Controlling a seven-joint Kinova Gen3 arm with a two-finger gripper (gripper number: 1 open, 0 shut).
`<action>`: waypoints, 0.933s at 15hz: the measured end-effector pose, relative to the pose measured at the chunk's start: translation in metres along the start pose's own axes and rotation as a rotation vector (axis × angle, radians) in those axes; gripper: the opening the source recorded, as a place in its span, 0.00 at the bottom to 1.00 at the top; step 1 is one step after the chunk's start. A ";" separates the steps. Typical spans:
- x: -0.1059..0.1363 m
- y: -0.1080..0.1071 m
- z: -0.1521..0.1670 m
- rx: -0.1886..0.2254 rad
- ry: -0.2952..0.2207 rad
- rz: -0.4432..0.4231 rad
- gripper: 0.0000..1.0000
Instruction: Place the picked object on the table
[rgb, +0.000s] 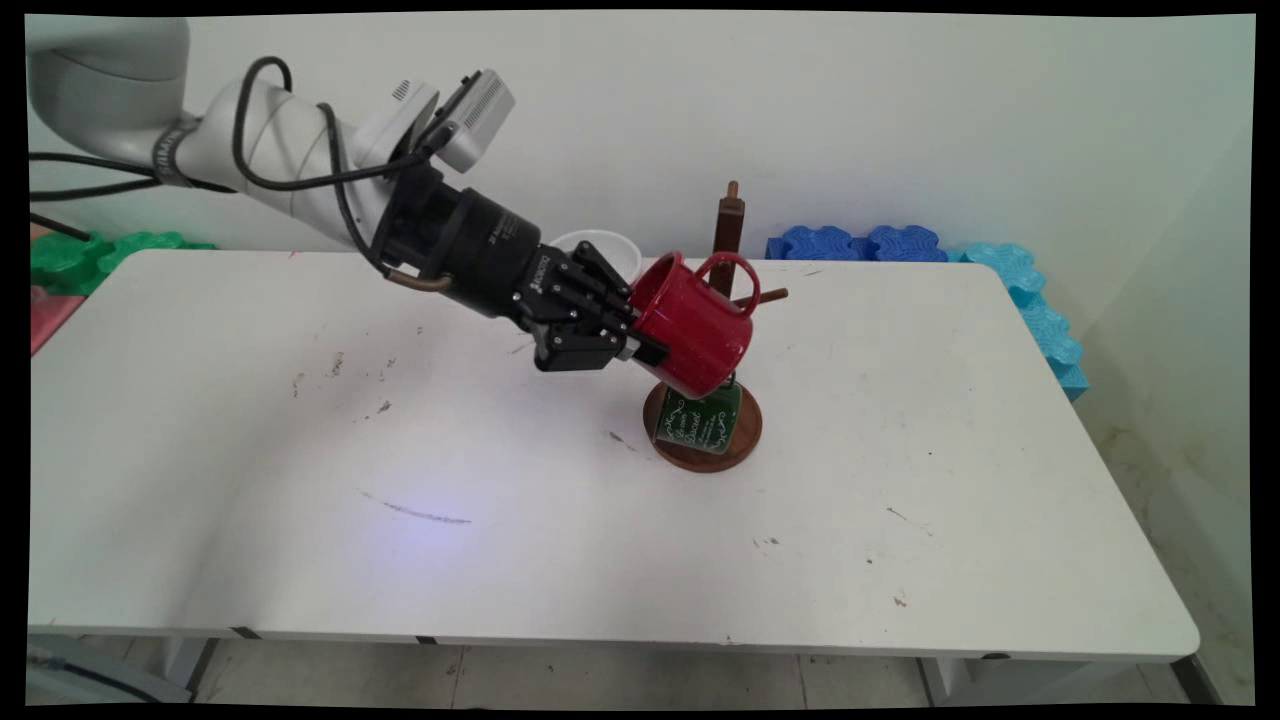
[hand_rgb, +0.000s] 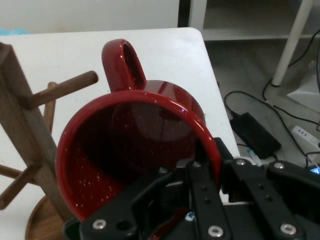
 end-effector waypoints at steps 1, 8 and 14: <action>0.001 0.002 -0.002 -0.001 -0.002 0.004 0.00; -0.001 0.021 -0.029 0.020 -0.051 0.019 0.00; -0.018 0.032 -0.060 0.075 -0.147 0.023 0.00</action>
